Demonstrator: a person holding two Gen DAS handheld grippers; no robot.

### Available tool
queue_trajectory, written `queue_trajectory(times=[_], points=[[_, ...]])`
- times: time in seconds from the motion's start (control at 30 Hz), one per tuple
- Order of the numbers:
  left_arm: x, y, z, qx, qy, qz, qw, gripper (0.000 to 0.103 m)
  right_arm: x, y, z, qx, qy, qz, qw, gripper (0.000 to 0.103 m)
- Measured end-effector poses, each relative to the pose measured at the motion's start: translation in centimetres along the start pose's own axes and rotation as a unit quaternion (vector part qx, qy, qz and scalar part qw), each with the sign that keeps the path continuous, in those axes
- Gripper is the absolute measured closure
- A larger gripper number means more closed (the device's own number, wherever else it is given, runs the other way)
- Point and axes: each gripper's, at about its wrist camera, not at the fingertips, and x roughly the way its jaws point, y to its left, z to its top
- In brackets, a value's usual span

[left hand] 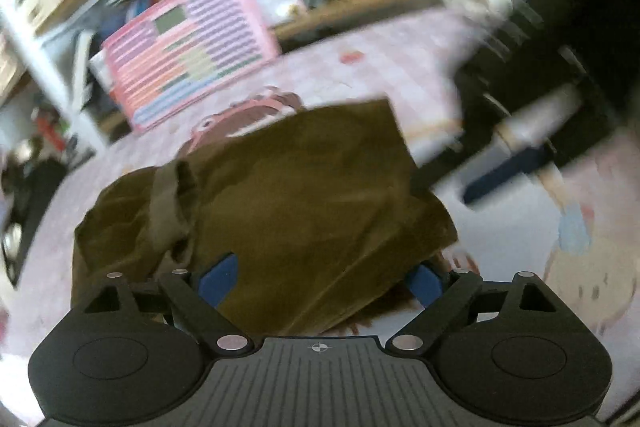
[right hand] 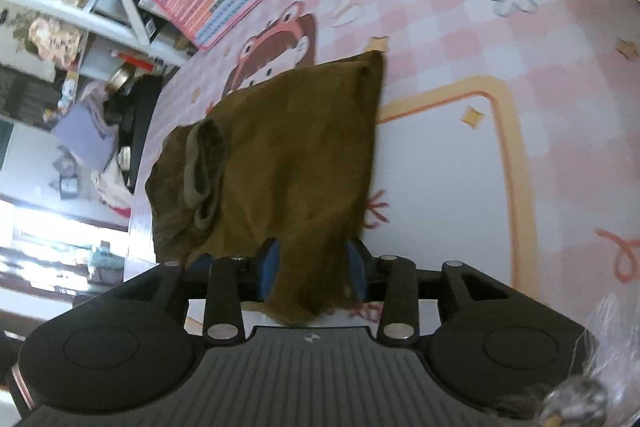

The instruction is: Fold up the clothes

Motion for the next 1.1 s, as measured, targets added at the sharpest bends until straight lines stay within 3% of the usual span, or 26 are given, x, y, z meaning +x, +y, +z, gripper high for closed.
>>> queue_trajectory(times=[0.13, 0.27, 0.4, 0.5, 0.6, 0.73, 0.93, 1.1], points=[[-0.4, 2.7, 0.9, -0.085, -0.02, 0.002, 0.9961, 0.012, -0.2, -0.9, -0.2, 0.004, -0.007, -0.016, 1.0, 0.067], [0.1, 4.8, 1.1, -0.143, -0.015, -0.004, 0.9896, 0.012, 1.4, 0.6, -0.6, -0.07, -0.001, -0.047, 0.996, 0.068], [0.4, 4.9, 1.2, -0.136, -0.016, -0.005, 0.9906, 0.013, 3.6, 2.4, -1.3, -0.152, 0.011, -0.075, 0.985, 0.071], [0.2, 4.7, 1.1, -0.126, -0.017, -0.009, 0.9918, 0.013, 4.7, 3.4, -1.6, -0.2, 0.013, -0.088, 0.976, 0.087], [-0.4, 4.3, 0.6, -0.104, -0.012, -0.031, 0.994, 0.013, 5.1, 3.2, -1.5, -0.207, 0.018, -0.078, 0.975, 0.096], [-0.9, 2.8, -0.7, -0.021, 0.002, -0.056, 0.9982, 0.012, 4.2, 1.5, -0.3, -0.127, 0.026, -0.033, 0.991, 0.097], [0.5, -0.6, -1.4, 0.093, 0.031, -0.035, 0.9945, 0.012, 3.1, 1.4, 1.0, -0.057, 0.032, 0.017, 0.998, 0.097], [0.9, -2.5, -0.9, 0.146, 0.025, -0.019, 0.9888, 0.012, 2.9, 2.0, 1.6, -0.035, 0.034, 0.034, 0.998, 0.097]])
